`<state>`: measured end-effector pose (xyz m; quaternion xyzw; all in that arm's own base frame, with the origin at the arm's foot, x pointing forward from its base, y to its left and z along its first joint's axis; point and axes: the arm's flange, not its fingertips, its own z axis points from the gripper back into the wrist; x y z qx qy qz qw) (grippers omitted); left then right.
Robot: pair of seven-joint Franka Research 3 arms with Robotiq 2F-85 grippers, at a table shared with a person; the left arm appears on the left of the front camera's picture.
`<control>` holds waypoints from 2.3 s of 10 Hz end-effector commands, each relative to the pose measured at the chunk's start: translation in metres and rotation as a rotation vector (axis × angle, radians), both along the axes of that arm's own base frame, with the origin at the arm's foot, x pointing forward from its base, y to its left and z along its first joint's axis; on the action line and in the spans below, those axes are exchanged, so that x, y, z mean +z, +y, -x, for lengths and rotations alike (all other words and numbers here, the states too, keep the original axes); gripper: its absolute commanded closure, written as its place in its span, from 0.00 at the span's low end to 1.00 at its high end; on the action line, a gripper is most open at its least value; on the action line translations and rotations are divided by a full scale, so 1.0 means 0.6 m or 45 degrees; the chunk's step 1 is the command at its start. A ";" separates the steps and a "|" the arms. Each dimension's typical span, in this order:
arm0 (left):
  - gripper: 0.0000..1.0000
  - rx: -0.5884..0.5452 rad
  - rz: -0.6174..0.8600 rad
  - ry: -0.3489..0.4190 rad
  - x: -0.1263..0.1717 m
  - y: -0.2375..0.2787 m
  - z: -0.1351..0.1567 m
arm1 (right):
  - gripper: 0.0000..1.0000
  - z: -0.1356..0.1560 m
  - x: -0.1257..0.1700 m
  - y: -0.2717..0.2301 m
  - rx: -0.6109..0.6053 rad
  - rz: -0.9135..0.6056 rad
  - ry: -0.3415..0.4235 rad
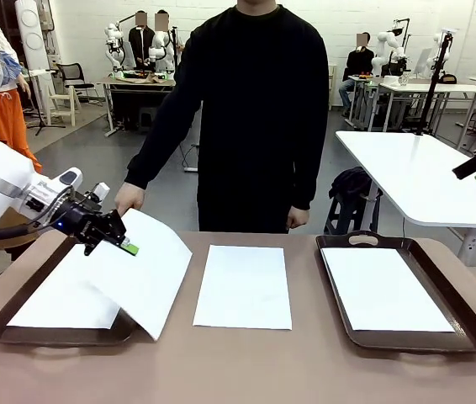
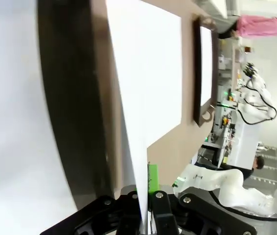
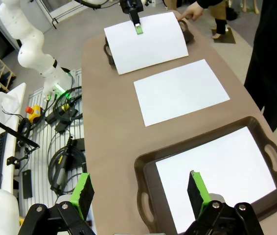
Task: Sort the A4 documents.
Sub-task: Place the A4 Paper in the designated Handle tray.
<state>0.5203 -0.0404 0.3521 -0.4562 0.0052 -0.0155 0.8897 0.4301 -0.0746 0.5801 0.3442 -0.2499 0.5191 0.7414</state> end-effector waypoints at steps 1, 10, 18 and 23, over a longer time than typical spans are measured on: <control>0.99 0.028 -0.128 0.045 0.030 0.024 0.021 | 0.00 0.001 0.000 0.001 0.002 -0.003 -0.002; 0.99 0.180 -0.293 0.117 -0.004 0.112 0.013 | 0.00 0.001 0.000 0.001 0.002 -0.003 -0.002; 0.99 0.213 -0.535 0.053 -0.016 0.120 -0.028 | 0.00 0.001 0.000 0.001 0.002 -0.003 -0.002; 0.99 0.163 -0.642 0.066 -0.027 0.119 -0.044 | 0.00 0.001 0.000 0.001 0.002 -0.003 -0.002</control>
